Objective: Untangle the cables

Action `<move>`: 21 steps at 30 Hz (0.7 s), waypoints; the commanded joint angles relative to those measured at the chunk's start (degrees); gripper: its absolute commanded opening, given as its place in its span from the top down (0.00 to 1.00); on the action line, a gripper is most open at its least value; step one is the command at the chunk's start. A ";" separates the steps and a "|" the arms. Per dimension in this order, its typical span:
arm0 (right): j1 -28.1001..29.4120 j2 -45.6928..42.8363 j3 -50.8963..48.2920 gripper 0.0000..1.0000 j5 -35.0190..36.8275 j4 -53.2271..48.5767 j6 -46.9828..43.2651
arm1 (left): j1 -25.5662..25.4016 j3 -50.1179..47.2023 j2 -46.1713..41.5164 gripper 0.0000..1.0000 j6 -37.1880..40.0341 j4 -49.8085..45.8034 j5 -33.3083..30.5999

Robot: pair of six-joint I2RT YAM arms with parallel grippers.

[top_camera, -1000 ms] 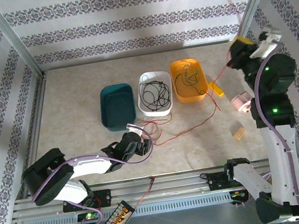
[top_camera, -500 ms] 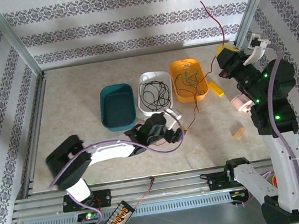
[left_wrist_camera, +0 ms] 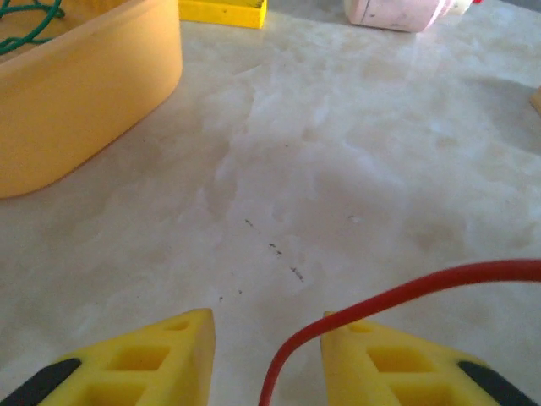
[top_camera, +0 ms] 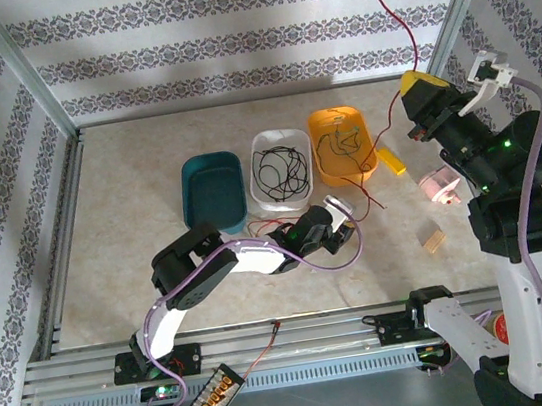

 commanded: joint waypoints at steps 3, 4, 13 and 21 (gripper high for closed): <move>-0.27 -1.29 2.49 1.00 1.23 -0.73 -1.49 | 1.84 -4.54 -0.45 0.88 -6.25 7.16 -2.14; -0.31 -1.46 2.43 1.00 1.63 -0.87 -1.73 | 2.02 -5.72 -1.09 0.95 -6.96 7.63 -2.39; -0.40 -2.07 -5.38 1.00 12.72 -4.08 -3.34 | 2.30 -20.82 -19.50 1.00 -11.09 11.08 -1.63; -0.38 -3.60 -16.45 1.00 20.55 -3.02 -2.61 | 2.30 -28.22 -40.73 1.00 -13.46 3.80 1.71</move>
